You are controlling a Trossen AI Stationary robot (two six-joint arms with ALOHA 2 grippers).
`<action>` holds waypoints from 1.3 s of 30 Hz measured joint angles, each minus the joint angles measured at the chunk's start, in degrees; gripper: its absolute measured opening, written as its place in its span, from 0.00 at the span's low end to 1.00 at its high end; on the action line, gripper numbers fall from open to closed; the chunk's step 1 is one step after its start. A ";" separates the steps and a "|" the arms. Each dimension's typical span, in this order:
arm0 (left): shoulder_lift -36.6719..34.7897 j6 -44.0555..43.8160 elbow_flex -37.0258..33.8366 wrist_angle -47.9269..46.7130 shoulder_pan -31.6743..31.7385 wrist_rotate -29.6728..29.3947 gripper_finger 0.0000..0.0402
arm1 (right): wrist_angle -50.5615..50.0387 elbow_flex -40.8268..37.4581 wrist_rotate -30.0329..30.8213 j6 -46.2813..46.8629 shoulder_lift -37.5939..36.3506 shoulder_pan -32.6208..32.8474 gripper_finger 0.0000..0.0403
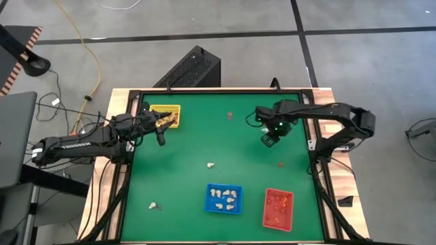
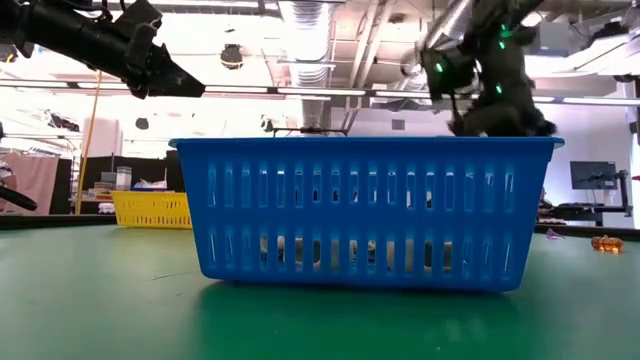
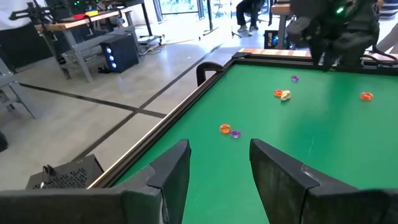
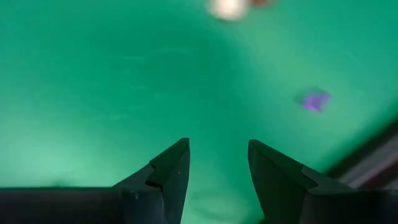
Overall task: Sort Halloween decoration
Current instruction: Put the orange pumpkin toy into the orange basket
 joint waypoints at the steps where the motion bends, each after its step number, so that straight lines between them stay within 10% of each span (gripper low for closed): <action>1: 0.00 0.00 0.00 0.00 0.00 0.00 0.39 | 0.12 -1.35 0.70 0.64 -0.24 -1.09 0.48; 19: 0.00 -1.14 0.00 0.01 0.00 -0.02 0.39 | 5.01 -6.51 1.50 -2.11 -0.31 -17.11 0.48; 39: 0.00 -2.54 0.00 -2.80 0.02 2.82 0.39 | 7.16 -9.88 -6.05 33.65 0.04 19.56 0.48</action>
